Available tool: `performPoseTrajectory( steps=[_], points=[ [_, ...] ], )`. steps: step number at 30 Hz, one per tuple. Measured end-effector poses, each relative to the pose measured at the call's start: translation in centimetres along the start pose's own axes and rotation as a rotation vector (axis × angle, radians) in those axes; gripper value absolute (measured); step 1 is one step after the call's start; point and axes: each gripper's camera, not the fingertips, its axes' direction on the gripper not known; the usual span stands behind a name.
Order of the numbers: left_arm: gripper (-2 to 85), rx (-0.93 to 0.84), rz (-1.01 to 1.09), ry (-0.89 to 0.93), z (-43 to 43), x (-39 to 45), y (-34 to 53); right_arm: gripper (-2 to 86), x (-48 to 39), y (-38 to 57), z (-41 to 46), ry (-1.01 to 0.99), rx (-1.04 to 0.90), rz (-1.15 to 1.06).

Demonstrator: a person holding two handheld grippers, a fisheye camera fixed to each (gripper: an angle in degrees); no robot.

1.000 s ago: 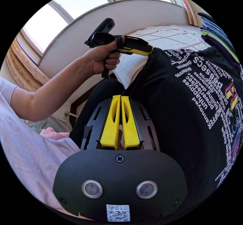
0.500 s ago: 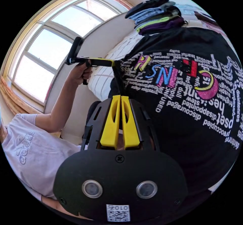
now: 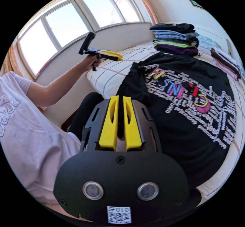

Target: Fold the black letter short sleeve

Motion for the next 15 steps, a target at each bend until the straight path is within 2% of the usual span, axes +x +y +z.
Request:
performPoseTrajectory(
  steps=[2,4,9,15],
  points=[
    [11.8,0.003,0.107,0.033,2.2,1.1,-1.3,4.5,-1.9,0.5,5.2,-0.129,-0.094,0.007],
    [12.2,-0.009,0.214,0.08,4.9,2.1,-3.2,5.4,-2.1,1.3,8.6,-0.176,-0.189,0.071],
    [11.7,-0.041,0.307,0.194,9.0,1.5,-5.1,10.1,-2.7,3.2,10.7,-0.046,-0.184,0.161],
    [7.4,-0.158,0.387,0.315,13.0,1.0,-5.6,5.9,-2.0,1.5,13.6,-0.117,-0.195,0.233]
  ],
)
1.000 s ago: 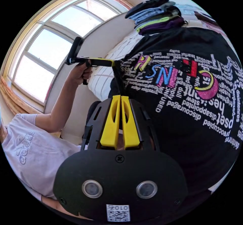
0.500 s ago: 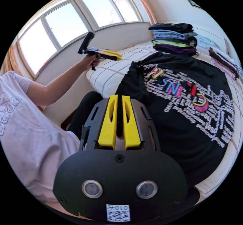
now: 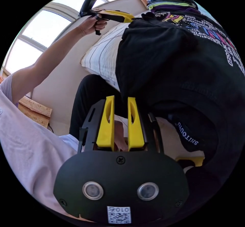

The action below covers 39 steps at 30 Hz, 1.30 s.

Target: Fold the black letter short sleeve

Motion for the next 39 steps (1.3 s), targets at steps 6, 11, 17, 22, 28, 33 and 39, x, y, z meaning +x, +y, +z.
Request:
performPoseTrajectory(
  steps=[6,11,17,22,28,33,39],
  points=[
    [1.2,-0.081,0.043,0.03,2.1,-1.1,-1.0,1.9,-1.2,-1.1,0.4,-0.058,-0.054,0.003],
    [0.3,-0.157,0.046,-0.003,3.2,-3.2,-1.9,1.5,-2.8,-0.5,1.1,-0.117,-0.071,-0.074],
    [0.5,-0.288,0.041,0.015,6.3,-4.7,-1.6,2.1,-3.9,-1.0,2.4,-0.143,-0.107,-0.142],
    [3.1,-0.168,-0.128,-0.077,7.8,-5.8,-0.4,4.1,-3.6,-0.8,3.5,-0.112,-0.094,-0.125],
    [5.2,-0.012,-0.381,-0.152,9.2,-5.1,6.6,7.2,-5.9,1.8,-2.8,-0.035,-0.046,-0.216],
    [5.7,0.262,-0.718,-0.18,6.3,-2.8,15.7,7.0,-3.7,7.6,-16.2,0.365,0.291,0.025],
    [7.3,0.337,-0.395,-0.041,9.7,8.1,5.7,8.1,4.7,13.3,-22.4,0.537,0.377,0.471]
  ],
)
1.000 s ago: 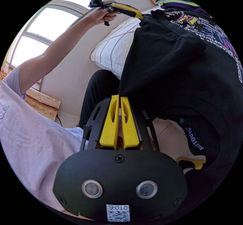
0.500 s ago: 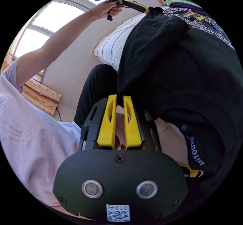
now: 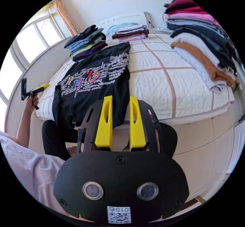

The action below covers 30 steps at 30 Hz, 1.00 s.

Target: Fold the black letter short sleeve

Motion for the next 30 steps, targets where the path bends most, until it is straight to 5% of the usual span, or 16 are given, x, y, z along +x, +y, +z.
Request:
performPoseTrajectory(
  steps=[4,6,9,14,24,30],
  points=[
    [8.5,-0.043,0.047,0.288,8.7,5.7,-1.6,5.1,0.9,-0.6,3.0,-0.196,-0.106,0.067],
    [8.9,-0.05,0.038,0.359,11.3,7.1,-1.7,4.3,-0.8,-1.0,1.7,-0.079,-0.076,0.067],
    [9.6,-0.041,0.014,0.42,13.8,8.6,-1.6,4.6,-7.7,-2.2,-1.0,0.141,0.014,-0.175],
    [10.3,-0.007,-0.083,0.402,15.9,7.3,-0.7,8.2,-17.7,-1.6,3.1,-0.052,-0.143,-0.558],
    [9.9,-0.177,-0.047,0.321,23.1,9.3,4.0,7.3,-9.2,-0.6,-1.4,-0.121,0.01,-0.257],
    [8.6,-0.016,0.362,-0.121,18.5,21.0,8.1,9.2,-4.3,-5.6,-0.5,-0.364,-0.022,-0.129]
  ],
)
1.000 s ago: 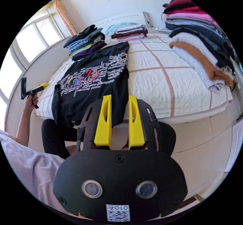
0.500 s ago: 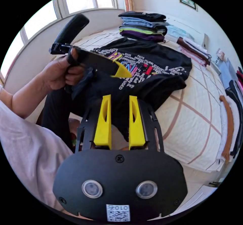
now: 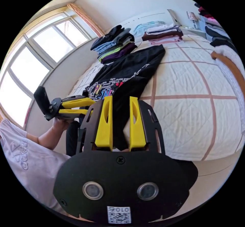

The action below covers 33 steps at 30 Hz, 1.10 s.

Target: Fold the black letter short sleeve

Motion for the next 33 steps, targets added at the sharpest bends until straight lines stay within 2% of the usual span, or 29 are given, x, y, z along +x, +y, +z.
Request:
performPoseTrajectory(
  steps=[2,4,8,15,19,21,22,26,33],
  points=[
    [8.2,-0.02,0.089,-0.097,0.5,3.2,0.6,9.4,0.1,-0.7,2.6,-0.094,-0.15,-0.007],
    [8.2,-0.027,0.116,-0.098,1.6,5.3,2.0,8.7,-0.7,0.0,4.1,-0.037,-0.223,-0.03],
    [8.5,-0.01,0.124,-0.069,2.8,7.3,3.4,4.1,-0.8,2.2,2.5,0.004,-0.156,0.001],
    [7.5,0.03,0.278,-0.304,4.2,13.7,3.7,3.3,-0.8,0.1,-3.8,-0.164,-0.119,0.019],
    [4.8,0.066,0.192,-0.462,4.1,14.5,4.2,4.7,-2.7,-1.3,-5.2,-0.191,-0.142,-0.107],
    [3.7,0.083,0.144,-0.423,3.7,13.5,4.8,6.1,-2.1,-1.0,-5.8,-0.149,-0.129,-0.121],
    [3.2,0.085,0.106,-0.361,3.5,12.5,5.3,7.5,-0.5,-0.6,-6.3,-0.158,-0.099,-0.061],
    [2.2,0.104,0.014,-0.248,3.0,10.3,6.7,10.1,7.7,1.2,-6.1,-0.344,-0.005,0.216],
    [1.6,0.14,0.015,-0.215,2.3,10.0,6.7,10.5,14.3,0.0,-1.6,-0.578,-0.024,0.389]
  ],
)
